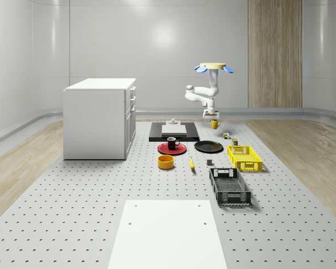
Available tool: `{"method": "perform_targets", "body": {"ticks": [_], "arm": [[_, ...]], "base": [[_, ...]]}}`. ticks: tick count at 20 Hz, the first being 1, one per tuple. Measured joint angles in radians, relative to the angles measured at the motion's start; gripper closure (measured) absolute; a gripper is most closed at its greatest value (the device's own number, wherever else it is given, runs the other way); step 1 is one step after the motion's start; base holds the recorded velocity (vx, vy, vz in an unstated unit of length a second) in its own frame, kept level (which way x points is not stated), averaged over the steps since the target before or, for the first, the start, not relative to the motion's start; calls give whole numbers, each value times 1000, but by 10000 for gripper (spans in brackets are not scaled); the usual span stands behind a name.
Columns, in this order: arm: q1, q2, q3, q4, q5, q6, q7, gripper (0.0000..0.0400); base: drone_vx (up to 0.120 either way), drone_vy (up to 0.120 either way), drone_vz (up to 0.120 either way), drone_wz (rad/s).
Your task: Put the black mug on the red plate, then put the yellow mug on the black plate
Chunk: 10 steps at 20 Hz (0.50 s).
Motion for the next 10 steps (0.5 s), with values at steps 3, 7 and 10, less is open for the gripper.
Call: {"method": "perform_targets", "body": {"ticks": [3, 7, 10], "arm": [[0, -1, 0, 0, 0, 1, 0, 290], [-1, -2, 0, 0, 1, 2, 1, 290], [-1, -3, 0, 0, 1, 3, 1, 290]], "base": [[120, -120, 0, 0], [120, -120, 0, 0], [120, -120, 0, 0]]}}
